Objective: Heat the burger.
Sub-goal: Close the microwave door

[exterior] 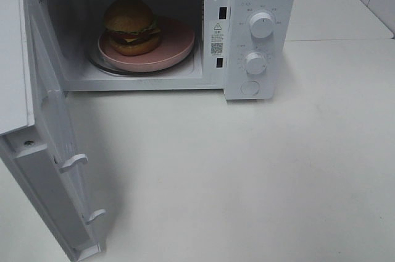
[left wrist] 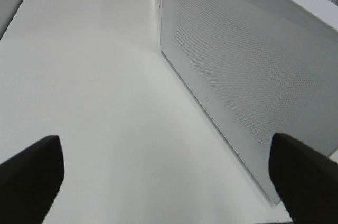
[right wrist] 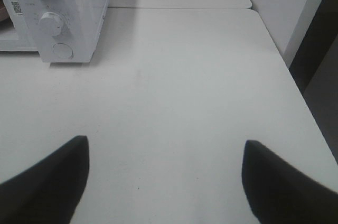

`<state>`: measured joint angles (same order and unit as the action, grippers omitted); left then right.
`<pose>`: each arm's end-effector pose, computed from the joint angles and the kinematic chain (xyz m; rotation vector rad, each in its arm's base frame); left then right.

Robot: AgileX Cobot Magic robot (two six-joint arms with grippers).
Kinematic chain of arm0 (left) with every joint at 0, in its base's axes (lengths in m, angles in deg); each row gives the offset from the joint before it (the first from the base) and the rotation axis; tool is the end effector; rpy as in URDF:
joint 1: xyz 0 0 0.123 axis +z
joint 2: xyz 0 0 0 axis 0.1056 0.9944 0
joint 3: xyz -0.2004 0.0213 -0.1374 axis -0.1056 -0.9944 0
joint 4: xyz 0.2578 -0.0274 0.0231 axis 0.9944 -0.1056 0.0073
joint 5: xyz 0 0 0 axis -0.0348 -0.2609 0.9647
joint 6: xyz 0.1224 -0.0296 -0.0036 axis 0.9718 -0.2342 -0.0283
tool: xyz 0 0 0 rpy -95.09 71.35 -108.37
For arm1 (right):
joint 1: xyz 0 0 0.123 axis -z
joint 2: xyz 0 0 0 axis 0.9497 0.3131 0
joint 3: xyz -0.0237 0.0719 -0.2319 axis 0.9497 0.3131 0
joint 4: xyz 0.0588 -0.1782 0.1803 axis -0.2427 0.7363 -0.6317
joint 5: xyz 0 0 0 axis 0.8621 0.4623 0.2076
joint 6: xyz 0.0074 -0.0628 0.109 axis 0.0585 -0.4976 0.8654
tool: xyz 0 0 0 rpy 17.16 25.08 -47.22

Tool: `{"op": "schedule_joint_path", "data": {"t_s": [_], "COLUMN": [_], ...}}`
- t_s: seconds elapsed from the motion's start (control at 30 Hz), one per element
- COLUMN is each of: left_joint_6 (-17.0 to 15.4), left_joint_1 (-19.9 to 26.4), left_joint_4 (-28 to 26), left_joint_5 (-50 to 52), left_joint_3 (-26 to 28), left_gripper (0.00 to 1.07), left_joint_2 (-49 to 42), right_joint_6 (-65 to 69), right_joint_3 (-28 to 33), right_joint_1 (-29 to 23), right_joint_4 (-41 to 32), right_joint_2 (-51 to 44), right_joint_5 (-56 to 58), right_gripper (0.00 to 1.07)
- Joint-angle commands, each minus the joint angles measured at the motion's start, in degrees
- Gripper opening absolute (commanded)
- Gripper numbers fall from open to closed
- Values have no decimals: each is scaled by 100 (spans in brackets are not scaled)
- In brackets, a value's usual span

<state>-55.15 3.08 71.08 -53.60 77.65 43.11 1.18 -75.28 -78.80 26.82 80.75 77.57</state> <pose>0.0716 -0.0108 0.2705 0.0764 2.0299 -0.0970 0.0806 -0.0105 0.2767 0.0306 1.9384 -0.0467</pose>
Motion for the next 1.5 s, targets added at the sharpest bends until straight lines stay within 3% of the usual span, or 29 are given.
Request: {"op": "schedule_joint_path", "data": {"t_s": [0.03, 0.17, 0.37, 0.43, 0.47, 0.53, 0.57, 0.63, 0.73, 0.77, 0.8, 0.93, 1.13, 1.5], "left_joint_6": [11, 6, -109, -109, -109, -109, -109, -109, -109, -109, -109, -40, 246, 246], "left_joint_1": [-29, -29, -29, -29, -29, -29, -29, -29, -29, -29, -29, -29, -29, -29], "left_joint_4": [-17, -86, -126, -126, -126, -120, -120, -97, -97, -97, -86, -74, -86, -229], "left_joint_5": [-17, 63, 779, 1112, 1112, 1209, 1209, 1392, 1461, 1610, 1765, 2097, 3787, 6136], "left_joint_3": [-6, 63, 166, 160, 160, 155, 155, 115, 97, 46, -29, -206, -848, -1719], "left_gripper": [98, 97, 83, 63, 63, 48, 48, 31, 24, 8, 0, 0, 0, 0], "left_joint_2": [-34, -29, 63, 309, 309, 567, 567, 917, 1014, 1272, 1478, 1765, 2131, 2779], "right_joint_6": [-29, -29, -29, -29, -29, -29, -29, -29, -29, -29, -29, -29, -29, -29], "right_joint_3": [-6, -6, -6, -6, -6, -6, -6, -6, -6, -6, -6, -6, -6, -6], "right_joint_1": [23, 23, 23, 23, 23, 23, 23, 23, 23, 23, 23, 23, 23, 23], "right_joint_4": [11, 11, 11, 11, 11, 11, 11, 11, 11, 11, 11, 11, 11, 17], "right_joint_2": [-138, -138, -138, -138, -138, -138, -138, -138, -138, -138, -138, -138, -138, -138], "right_joint_5": [-34, -34, -34, -34, -34, -34, -34, -34, -34, -34, -34, -34, -34, -34], "right_gripper": [75, 75, 75, 75, 75, 75, 75, 75, 75, 75, 75, 74, 74, 75]}}
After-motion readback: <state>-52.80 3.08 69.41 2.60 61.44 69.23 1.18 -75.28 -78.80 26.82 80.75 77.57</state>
